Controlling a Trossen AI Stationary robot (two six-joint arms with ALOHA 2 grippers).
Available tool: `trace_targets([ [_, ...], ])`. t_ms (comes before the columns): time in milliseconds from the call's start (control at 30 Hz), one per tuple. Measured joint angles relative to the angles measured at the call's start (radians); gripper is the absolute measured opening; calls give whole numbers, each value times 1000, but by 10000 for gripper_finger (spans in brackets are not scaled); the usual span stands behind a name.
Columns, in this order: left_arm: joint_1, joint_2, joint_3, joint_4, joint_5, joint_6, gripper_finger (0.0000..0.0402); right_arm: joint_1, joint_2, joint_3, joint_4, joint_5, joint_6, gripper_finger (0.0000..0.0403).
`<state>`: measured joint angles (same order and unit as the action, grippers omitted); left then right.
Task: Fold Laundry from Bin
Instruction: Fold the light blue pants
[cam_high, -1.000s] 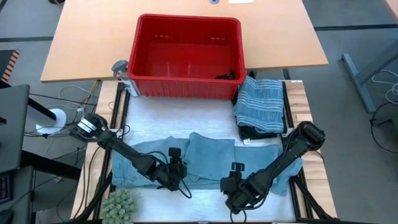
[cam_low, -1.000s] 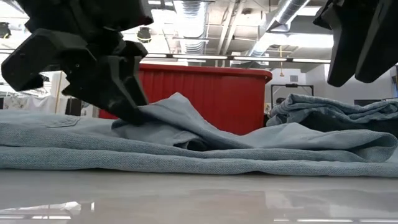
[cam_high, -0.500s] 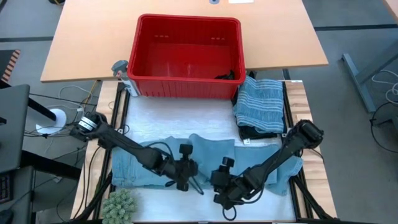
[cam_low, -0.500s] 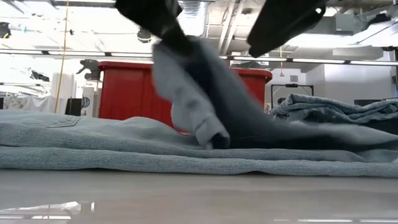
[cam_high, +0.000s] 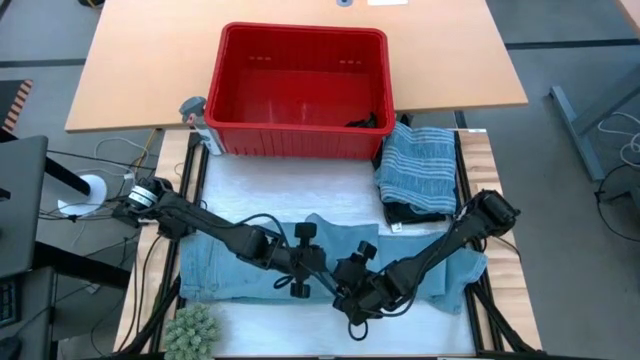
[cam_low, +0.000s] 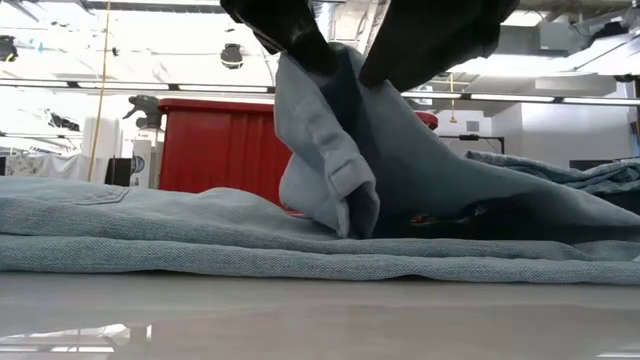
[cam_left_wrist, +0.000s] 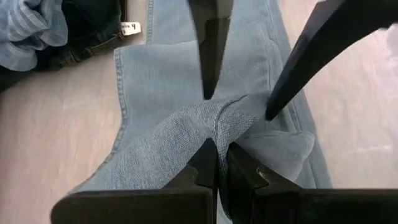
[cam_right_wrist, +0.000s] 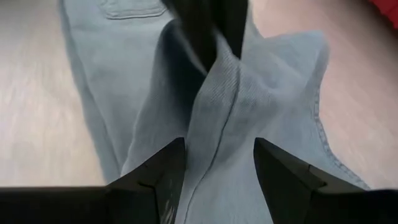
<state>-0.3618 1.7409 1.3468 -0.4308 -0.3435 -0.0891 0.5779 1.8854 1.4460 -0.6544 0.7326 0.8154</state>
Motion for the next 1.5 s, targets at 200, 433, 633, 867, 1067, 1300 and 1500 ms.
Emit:
trace_targets([
  [200,0,0,0,11,0,-2,0,-40,0,0,1,-16,4,197],
  [433,-3,0,0,76,13,-2,1,-46,0,0,3,-24,-6,28],
  [633,-6,-6,0,13,78,-58,27,-29,-2,0,-68,-10,93,25],
  [867,-13,-55,1,-111,72,-155,73,6,-43,-1,-207,68,262,25],
  [1067,-13,-107,1,-107,-28,-326,82,5,-136,-1,-229,191,311,25],
  [1300,-5,-111,-9,-54,-251,-369,82,5,-242,0,-250,236,259,25],
  [1500,32,-91,-119,159,-299,-465,98,34,-252,0,-315,240,301,25],
])
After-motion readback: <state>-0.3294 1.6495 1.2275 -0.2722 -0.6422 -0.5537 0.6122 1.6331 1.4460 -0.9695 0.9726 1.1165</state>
